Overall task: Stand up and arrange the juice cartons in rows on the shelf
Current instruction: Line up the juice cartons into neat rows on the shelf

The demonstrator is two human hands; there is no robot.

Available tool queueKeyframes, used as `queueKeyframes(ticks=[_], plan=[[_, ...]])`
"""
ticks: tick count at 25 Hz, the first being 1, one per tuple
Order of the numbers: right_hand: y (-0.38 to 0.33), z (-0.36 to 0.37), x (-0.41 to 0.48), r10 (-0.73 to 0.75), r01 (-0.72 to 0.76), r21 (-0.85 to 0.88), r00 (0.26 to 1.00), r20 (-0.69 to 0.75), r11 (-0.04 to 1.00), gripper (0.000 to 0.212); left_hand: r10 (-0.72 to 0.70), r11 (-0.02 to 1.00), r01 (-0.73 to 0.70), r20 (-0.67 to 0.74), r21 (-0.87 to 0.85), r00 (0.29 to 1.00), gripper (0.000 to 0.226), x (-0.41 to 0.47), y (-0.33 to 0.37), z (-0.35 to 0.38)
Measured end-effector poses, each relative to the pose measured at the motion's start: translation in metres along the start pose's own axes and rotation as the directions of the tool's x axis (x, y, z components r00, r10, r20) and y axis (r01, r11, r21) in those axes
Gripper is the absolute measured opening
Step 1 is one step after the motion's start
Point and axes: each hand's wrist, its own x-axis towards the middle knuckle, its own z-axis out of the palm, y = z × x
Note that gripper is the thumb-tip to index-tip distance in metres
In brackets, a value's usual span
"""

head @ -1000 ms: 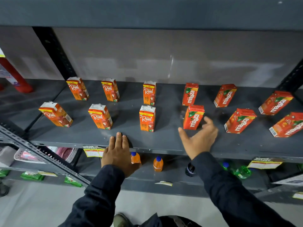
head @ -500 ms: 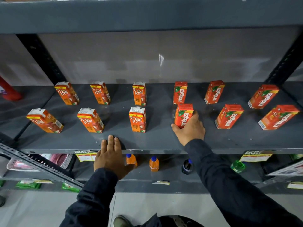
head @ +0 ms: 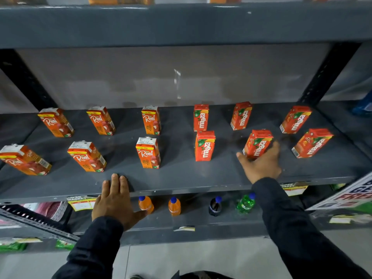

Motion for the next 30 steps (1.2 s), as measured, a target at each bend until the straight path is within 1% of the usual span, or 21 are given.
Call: queueKeyframes(ticks=[1,2,4,5,6,7,8,10,12,14,17,19,20,22,23,24,25,26,28,29,30], plan=[[0.001,-0.001,0.008,0.003,0.000,-0.057,0.998,0.062,0.998,0.096,-0.009,1.000,0.009,0.009,-0.004,1.000,0.130,0.000,0.001,-0.001],[0.003,0.001,0.012,-0.022,0.030,-0.101,0.997,0.079,0.994,0.085,-0.019,1.000,0.019,0.015,-0.006,1.000,0.131,0.000,0.002,-0.002],[0.006,0.002,0.014,-0.077,0.086,-0.139,0.995,0.070,0.987,0.070,-0.030,1.000,0.030,0.017,0.002,0.999,0.132,-0.001,0.005,-0.003],[0.008,0.003,0.015,-0.093,0.103,-0.152,0.993,0.073,0.983,0.068,-0.035,0.999,0.035,0.018,0.005,0.999,0.132,0.000,0.007,-0.003],[0.010,0.004,0.015,-0.103,0.115,-0.166,0.991,0.082,0.979,0.070,-0.043,0.999,0.043,0.024,0.003,0.999,0.132,0.000,0.008,-0.003],[0.011,0.004,0.016,-0.104,0.120,-0.172,0.990,0.097,0.978,0.076,-0.052,0.999,0.052,0.028,0.001,0.998,0.133,0.000,0.009,-0.003],[0.011,0.003,0.016,-0.104,0.121,-0.164,0.988,0.113,0.979,0.088,-0.058,0.998,0.058,0.027,0.004,0.998,0.133,0.001,0.010,-0.003],[0.012,-0.001,0.013,-0.115,0.122,-0.064,0.988,0.102,0.990,0.111,-0.070,0.997,0.070,0.015,0.008,0.997,0.134,0.002,0.011,-0.002],[0.017,-0.009,0.009,-0.133,0.116,0.176,0.988,0.084,0.978,0.116,-0.097,0.995,0.097,0.022,-0.013,0.995,0.135,0.003,0.012,0.001],[0.028,-0.021,0.006,-0.157,0.105,0.353,0.980,0.122,0.930,0.112,-0.120,0.992,0.121,0.030,-0.019,0.992,0.135,0.004,0.014,0.002],[0.039,-0.045,0.011,-0.238,0.140,0.441,0.955,0.175,0.887,0.102,-0.144,0.990,0.144,0.012,-0.011,0.990,0.136,0.005,0.015,0.006],[0.030,-0.060,0.024,-0.323,0.222,0.478,0.936,0.140,0.850,0.084,-0.161,0.987,0.161,-0.006,-0.013,0.987,0.137,0.003,0.015,0.009],[0.020,-0.068,0.035,-0.377,0.285,0.484,0.921,0.102,0.827,0.070,-0.169,0.986,0.169,-0.016,-0.006,0.985,0.138,0.002,0.017,0.011],[-0.012,-0.074,0.066,-0.476,0.404,0.454,0.878,0.052,0.794,0.045,-0.184,0.982,0.184,-0.028,0.027,0.983,0.139,0.002,0.019,0.012],[-0.032,-0.074,0.084,-0.516,0.443,0.419,0.853,0.076,0.793,0.038,-0.189,0.981,0.190,-0.026,0.049,0.982,0.139,0.003,0.021,0.011],[-0.053,-0.070,0.104,-0.549,0.474,0.359,0.823,0.143,0.804,0.035,-0.196,0.978,0.196,-0.014,0.071,0.981,0.138,0.003,0.023,0.010],[-0.071,-0.064,0.121,-0.577,0.517,0.269,0.778,0.248,0.813,0.036,-0.205,0.975,0.204,0.001,0.085,0.979,0.138,0.004,0.024,0.008],[-0.085,-0.056,0.134,-0.587,0.576,0.154,0.716,0.377,0.803,0.039,-0.213,0.973,0.211,0.015,0.096,0.977,0.137,0.004,0.025,0.007],[-0.097,-0.032,0.152,-0.519,0.705,-0.074,0.585,0.623,0.705,0.044,-0.219,0.970,0.214,0.029,0.111,0.975,0.137,0.004,0.026,0.005],[-0.097,-0.022,0.158,-0.476,0.750,-0.142,0.540,0.694,0.646,0.044,-0.218,0.970,0.213,0.033,0.116,0.975,0.137,0.004,0.027,0.004],[-0.098,-0.015,0.160,-0.450,0.760,-0.169,0.531,0.718,0.628,0.041,-0.223,0.969,0.217,0.039,0.120,0.974,0.137,0.004,0.027,0.003]])
